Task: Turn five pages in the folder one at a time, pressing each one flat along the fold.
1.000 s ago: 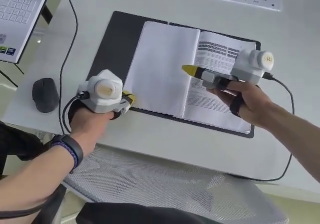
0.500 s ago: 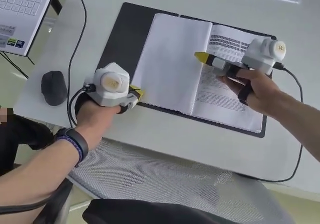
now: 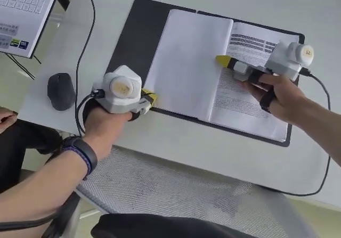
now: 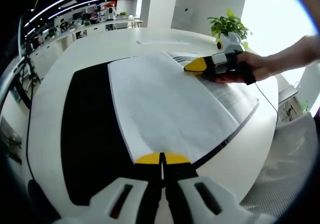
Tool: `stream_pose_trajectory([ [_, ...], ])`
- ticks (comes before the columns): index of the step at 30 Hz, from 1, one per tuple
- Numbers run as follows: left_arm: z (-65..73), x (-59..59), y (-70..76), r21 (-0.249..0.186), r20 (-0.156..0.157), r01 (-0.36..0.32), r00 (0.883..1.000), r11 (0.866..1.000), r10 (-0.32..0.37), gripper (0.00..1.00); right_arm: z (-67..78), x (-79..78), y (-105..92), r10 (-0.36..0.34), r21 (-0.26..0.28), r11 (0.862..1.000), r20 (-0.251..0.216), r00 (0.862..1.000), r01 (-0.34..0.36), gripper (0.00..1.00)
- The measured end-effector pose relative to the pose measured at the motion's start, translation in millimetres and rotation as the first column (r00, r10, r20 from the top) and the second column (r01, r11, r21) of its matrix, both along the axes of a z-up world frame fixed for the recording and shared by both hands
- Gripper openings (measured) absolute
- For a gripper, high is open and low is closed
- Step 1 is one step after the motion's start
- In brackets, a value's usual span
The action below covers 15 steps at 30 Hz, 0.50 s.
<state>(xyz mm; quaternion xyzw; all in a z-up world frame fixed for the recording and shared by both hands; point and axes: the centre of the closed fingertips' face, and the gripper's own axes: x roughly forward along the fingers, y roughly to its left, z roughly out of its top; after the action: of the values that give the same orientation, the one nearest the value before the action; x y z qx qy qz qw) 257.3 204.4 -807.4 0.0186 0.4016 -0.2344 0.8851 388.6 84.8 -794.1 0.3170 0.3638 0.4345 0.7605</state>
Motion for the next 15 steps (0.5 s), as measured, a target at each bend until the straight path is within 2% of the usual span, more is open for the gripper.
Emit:
stream_pose_trajectory([
  [5, 0.5, 0.3, -0.1, -0.008, 0.001, -0.015, 1.000, 1.000, 0.015, 0.00, 0.7, 0.3, 0.6, 0.031, 0.010, 0.999, 0.001, 1.000, -0.031, 0.00],
  [8, 0.5, 0.6, -0.2, -0.008, 0.001, -0.019, 1.000, 1.000, 0.019, 0.00, 1.0, 5.5, 0.3, 0.023, 0.023, 0.999, -0.001, 1.000, -0.023, 0.00],
  [12, 0.6, 0.8, -0.2, -0.008, 0.002, -0.022, 1.000, 1.000, 0.022, 0.00, 2.9, 18.9, 0.9, -0.002, 0.034, 0.999, 0.002, 1.000, 0.001, 0.00],
  [15, 0.6, 0.9, -0.2, -0.012, 0.002, -0.025, 1.000, 1.000, 0.025, 0.00, 0.0, 37.6, -1.0, -0.029, 0.038, 0.999, 0.005, 1.000, 0.029, 0.00],
])
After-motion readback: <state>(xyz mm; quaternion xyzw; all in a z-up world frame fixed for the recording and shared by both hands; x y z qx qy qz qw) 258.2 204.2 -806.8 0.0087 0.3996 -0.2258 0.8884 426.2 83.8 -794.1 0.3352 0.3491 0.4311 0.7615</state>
